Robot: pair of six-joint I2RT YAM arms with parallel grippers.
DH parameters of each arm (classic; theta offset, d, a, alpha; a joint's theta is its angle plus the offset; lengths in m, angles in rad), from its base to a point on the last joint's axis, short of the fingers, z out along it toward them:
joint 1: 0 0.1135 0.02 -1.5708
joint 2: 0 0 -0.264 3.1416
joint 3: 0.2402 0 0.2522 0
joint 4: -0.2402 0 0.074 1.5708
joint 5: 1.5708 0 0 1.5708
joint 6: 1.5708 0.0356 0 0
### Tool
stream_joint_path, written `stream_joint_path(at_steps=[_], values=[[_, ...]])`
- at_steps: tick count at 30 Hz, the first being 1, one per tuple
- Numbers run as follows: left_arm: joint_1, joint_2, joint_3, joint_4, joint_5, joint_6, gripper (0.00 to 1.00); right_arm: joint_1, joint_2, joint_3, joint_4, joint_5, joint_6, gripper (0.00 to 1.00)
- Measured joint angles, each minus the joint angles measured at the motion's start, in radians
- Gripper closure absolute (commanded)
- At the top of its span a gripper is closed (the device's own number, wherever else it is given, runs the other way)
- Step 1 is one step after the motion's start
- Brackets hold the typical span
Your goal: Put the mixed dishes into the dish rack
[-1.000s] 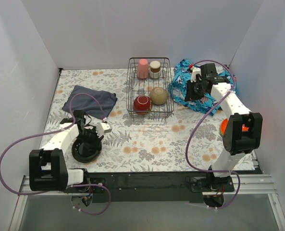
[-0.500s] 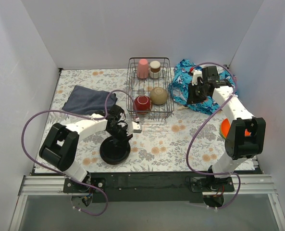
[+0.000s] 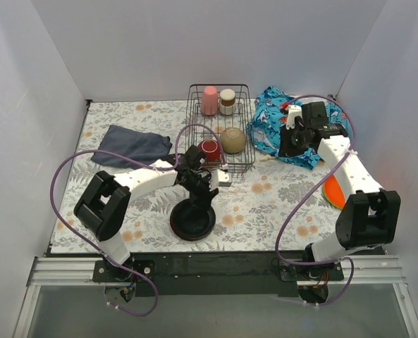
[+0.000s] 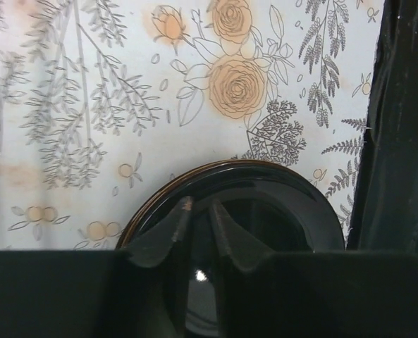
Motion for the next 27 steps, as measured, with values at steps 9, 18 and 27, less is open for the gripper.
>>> stream_joint_path(at_steps=[9,18,27], values=[[0.116,-0.330,0.029,-0.055,-0.104,-0.073,0.53,0.024,-0.115,-0.007,-0.023,0.017,0.008,0.53],[0.327,-0.397,-0.051,-0.163,-0.132,-0.156,0.56,0.222,-0.123,-0.086,-0.018,-0.042,0.039,0.53],[0.389,-0.263,-0.142,-0.153,-0.099,-0.221,0.59,0.322,-0.243,-0.286,0.094,-0.073,0.090,0.55]])
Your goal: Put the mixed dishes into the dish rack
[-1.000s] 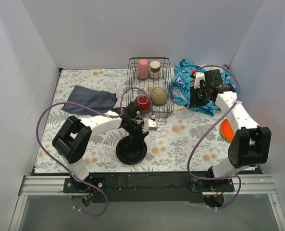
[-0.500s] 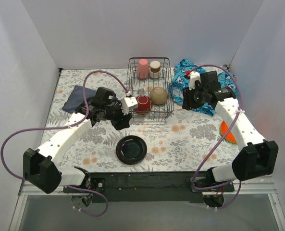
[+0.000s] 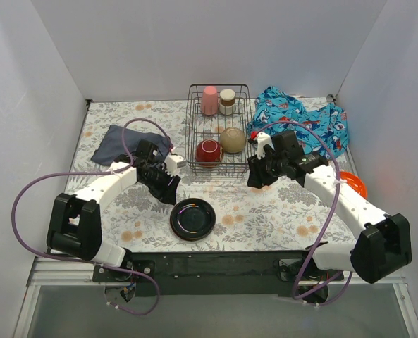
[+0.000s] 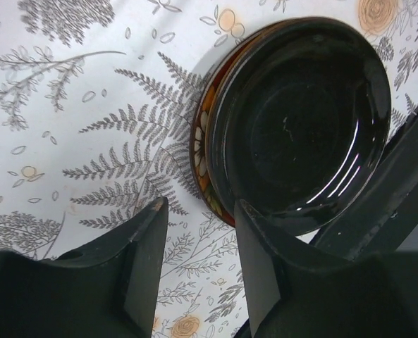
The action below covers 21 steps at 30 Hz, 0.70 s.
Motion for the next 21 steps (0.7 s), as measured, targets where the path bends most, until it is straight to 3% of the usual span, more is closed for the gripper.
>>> stream_joint_path(at_steps=[21], values=[[-0.039,0.119,-0.021,0.061,-0.003,-0.043,0.78,0.132,0.077,-0.096,0.275,-0.104,0.128,0.56]])
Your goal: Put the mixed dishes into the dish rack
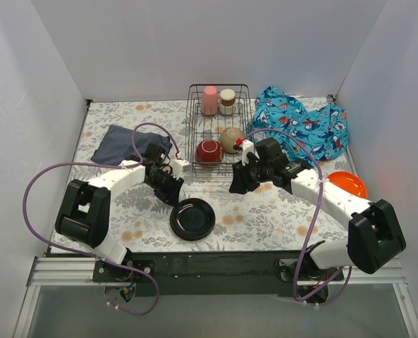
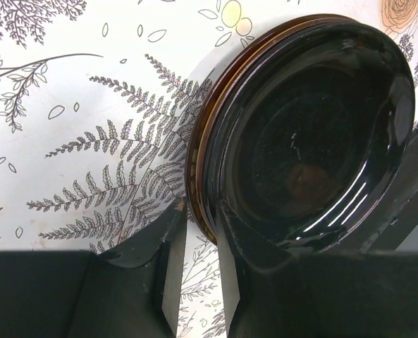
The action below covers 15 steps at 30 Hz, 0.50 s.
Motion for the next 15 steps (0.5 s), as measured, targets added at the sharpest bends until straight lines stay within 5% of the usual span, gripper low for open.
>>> stream_joint_path(at_steps=[8,15], values=[[-0.006,0.000,0.000,-0.022,0.008,0.005,0.79,0.034,0.000,-0.070,0.078,-0.008,0.036,0.55],[-0.026,0.002,0.000,-0.032,0.042,0.004,1.00,0.076,0.050,-0.070,0.168,-0.037,0.083,0.54]])
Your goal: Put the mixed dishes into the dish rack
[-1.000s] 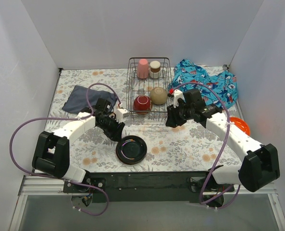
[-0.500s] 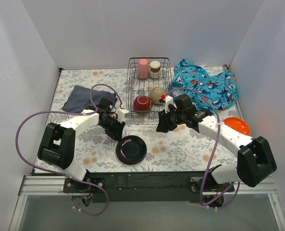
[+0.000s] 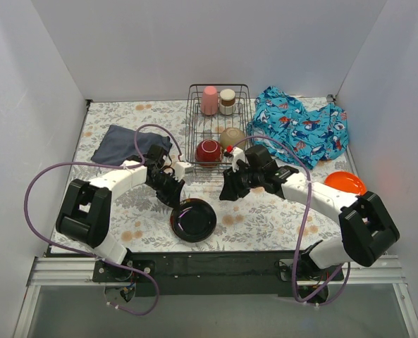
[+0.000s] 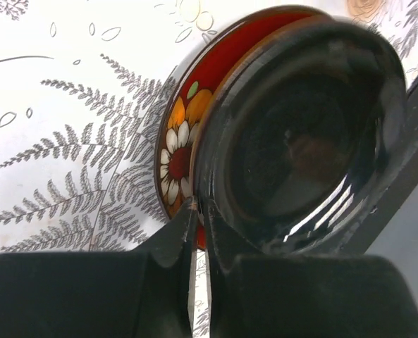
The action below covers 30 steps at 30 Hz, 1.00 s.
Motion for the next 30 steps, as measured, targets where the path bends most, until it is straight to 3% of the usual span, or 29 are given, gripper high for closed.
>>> stream_joint_path(at_steps=[30], values=[[-0.006,-0.085,0.078,-0.013,0.121,0.003,1.00,0.098,0.191,-0.001,0.139,-0.132,0.075,0.48]])
